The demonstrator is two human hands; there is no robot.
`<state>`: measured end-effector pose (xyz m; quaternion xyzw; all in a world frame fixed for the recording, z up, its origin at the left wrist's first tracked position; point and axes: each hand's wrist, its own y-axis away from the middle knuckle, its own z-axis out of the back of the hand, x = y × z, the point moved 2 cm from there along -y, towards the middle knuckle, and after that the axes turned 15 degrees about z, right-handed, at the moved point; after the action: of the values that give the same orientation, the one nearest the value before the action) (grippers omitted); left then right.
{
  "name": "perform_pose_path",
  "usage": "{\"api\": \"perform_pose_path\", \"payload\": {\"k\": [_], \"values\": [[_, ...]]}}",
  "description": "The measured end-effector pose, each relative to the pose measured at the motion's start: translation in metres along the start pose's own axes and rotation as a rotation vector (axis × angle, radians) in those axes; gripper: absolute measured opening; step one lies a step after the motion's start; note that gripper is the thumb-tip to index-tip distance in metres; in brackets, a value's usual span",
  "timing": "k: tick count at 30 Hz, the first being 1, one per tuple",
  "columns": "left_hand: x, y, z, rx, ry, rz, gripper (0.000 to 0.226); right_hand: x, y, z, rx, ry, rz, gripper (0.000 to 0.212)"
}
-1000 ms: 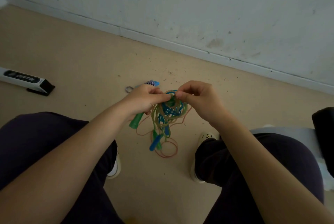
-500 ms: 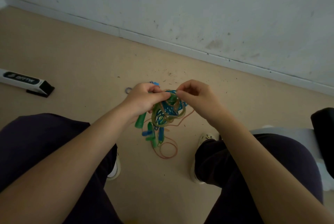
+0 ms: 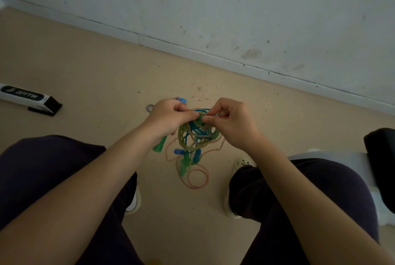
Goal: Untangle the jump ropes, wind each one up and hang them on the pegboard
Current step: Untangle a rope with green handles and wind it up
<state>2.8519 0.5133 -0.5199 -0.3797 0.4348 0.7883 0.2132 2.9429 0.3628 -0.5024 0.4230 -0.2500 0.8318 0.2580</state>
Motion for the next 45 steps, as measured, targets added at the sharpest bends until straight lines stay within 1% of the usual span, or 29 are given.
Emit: {"api": "perform_pose_path", "payload": {"k": [2, 4, 6, 10, 12, 15, 19, 25, 26, 29, 33, 34, 36, 38, 40, 41, 43, 45], "values": [[0.0, -0.001, 0.001, -0.019, -0.026, 0.007, 0.029, 0.002, -0.002, 0.002, -0.033, 0.005, 0.019, 0.023], [0.002, -0.004, 0.004, -0.048, -0.059, 0.005, 0.022, 0.0, -0.006, 0.013, -0.137, -0.011, 0.014, 0.021], [0.004, -0.007, 0.006, -0.064, -0.052, 0.003, 0.022, -0.004, -0.009, 0.026, -0.225, -0.049, 0.004, 0.019], [0.003, -0.012, 0.016, -0.163, -0.032, -0.045, 0.02, -0.006, -0.008, 0.03, -0.256, -0.06, -0.011, 0.018], [0.001, -0.012, 0.021, -0.223, -0.078, -0.077, 0.019, -0.004, -0.009, 0.029, -0.264, -0.03, -0.016, 0.018], [0.002, -0.012, 0.02, -0.262, -0.182, -0.101, 0.02, -0.001, -0.01, 0.028, -0.174, 0.022, 0.001, 0.013], [0.001, -0.007, 0.019, -0.16, -0.135, -0.128, 0.019, 0.0, -0.007, 0.03, -0.006, 0.12, -0.004, 0.017], [-0.001, -0.004, 0.024, -0.162, -0.136, -0.161, 0.018, -0.008, -0.007, 0.032, 0.09, 0.173, -0.065, 0.011], [-0.002, -0.004, 0.024, -0.17, -0.135, -0.164, 0.017, -0.008, -0.007, 0.033, 0.067, 0.153, -0.06, 0.009], [0.0, -0.007, 0.025, -0.184, -0.11, -0.152, 0.013, -0.007, -0.01, 0.036, -0.073, 0.042, -0.028, 0.003], [0.008, -0.015, 0.031, -0.306, -0.17, -0.098, 0.014, -0.007, -0.01, 0.043, -0.198, -0.018, -0.029, 0.01], [0.01, -0.017, 0.033, -0.298, -0.175, -0.082, 0.017, -0.009, -0.011, 0.047, -0.214, -0.023, -0.033, 0.01], [0.011, -0.016, 0.035, -0.214, -0.177, -0.078, 0.02, -0.01, -0.011, 0.052, -0.176, -0.025, -0.021, 0.009], [0.008, -0.01, 0.036, -0.129, -0.171, -0.084, 0.018, -0.012, -0.011, 0.047, -0.092, -0.021, -0.012, 0.007], [0.004, -0.002, 0.038, -0.099, -0.197, -0.092, 0.017, -0.015, -0.011, 0.039, -0.014, -0.028, -0.017, 0.01], [0.003, 0.0, 0.04, -0.115, -0.234, -0.112, 0.019, -0.015, -0.011, 0.036, 0.021, -0.037, -0.016, 0.012], [0.002, 0.002, 0.042, -0.142, -0.272, -0.176, 0.029, -0.014, -0.011, 0.032, 0.081, -0.06, 0.002, 0.011], [-0.002, 0.006, 0.041, -0.069, -0.27, -0.233, 0.048, -0.011, -0.011, 0.027, 0.134, -0.103, 0.019, 0.006]]}}
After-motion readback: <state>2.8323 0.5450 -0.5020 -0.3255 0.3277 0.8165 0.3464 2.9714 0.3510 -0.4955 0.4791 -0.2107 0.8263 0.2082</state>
